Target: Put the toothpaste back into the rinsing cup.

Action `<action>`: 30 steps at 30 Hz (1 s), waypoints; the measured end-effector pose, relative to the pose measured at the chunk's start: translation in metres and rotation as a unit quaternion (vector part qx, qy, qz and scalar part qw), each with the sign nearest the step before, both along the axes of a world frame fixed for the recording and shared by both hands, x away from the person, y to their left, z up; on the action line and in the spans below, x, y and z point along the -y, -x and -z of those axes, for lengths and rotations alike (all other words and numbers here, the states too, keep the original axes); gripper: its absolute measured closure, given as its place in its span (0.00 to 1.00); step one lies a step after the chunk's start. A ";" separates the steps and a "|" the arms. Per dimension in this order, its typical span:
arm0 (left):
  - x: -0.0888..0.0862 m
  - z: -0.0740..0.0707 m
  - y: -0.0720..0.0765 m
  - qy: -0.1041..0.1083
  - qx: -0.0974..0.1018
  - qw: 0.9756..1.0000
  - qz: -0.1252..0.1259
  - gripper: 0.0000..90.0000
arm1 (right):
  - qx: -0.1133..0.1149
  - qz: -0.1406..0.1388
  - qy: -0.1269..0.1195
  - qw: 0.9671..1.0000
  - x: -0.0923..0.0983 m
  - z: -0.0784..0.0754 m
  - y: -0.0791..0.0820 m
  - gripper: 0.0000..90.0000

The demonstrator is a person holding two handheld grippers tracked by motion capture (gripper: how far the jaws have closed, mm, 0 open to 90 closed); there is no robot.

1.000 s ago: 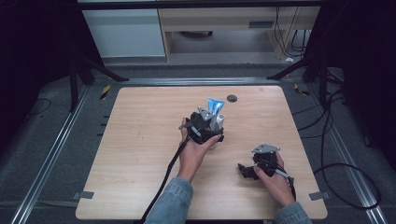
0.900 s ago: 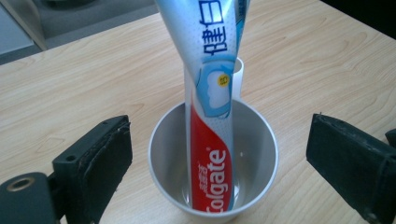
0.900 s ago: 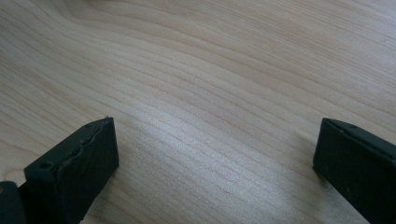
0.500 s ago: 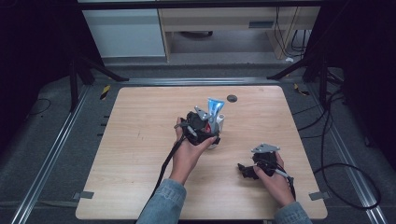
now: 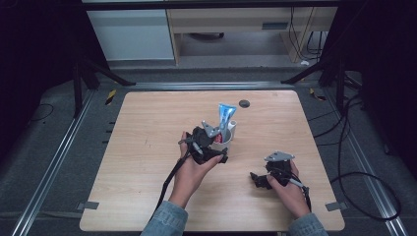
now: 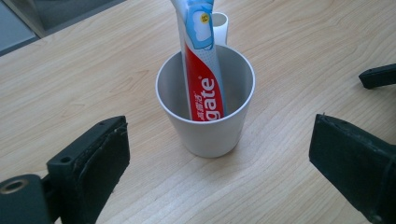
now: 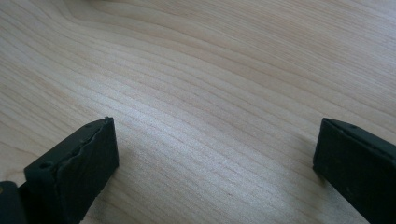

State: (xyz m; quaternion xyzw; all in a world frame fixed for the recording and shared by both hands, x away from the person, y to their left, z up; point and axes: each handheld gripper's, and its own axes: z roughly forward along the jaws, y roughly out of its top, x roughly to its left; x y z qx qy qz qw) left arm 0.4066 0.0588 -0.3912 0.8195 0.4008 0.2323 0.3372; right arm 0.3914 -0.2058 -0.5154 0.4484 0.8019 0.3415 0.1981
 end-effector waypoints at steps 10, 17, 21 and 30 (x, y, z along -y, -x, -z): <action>-0.025 0.009 0.006 -0.010 -0.004 1.000 -0.022 0.05 | -0.008 0.004 -0.007 1.000 -0.001 -0.001 0.003 0.00; -0.058 0.016 0.008 -0.022 -0.011 0.999 -0.046 0.05 | -0.008 0.004 -0.008 1.000 -0.001 -0.001 0.003 0.00; -0.073 0.017 0.009 -0.034 -0.015 0.998 -0.057 0.05 | -0.008 0.004 -0.008 1.000 -0.001 -0.001 0.003 0.00; -0.115 0.025 0.015 -0.048 -0.029 0.995 -0.088 0.05 | -0.007 0.003 -0.007 1.000 -0.001 -0.001 0.002 0.00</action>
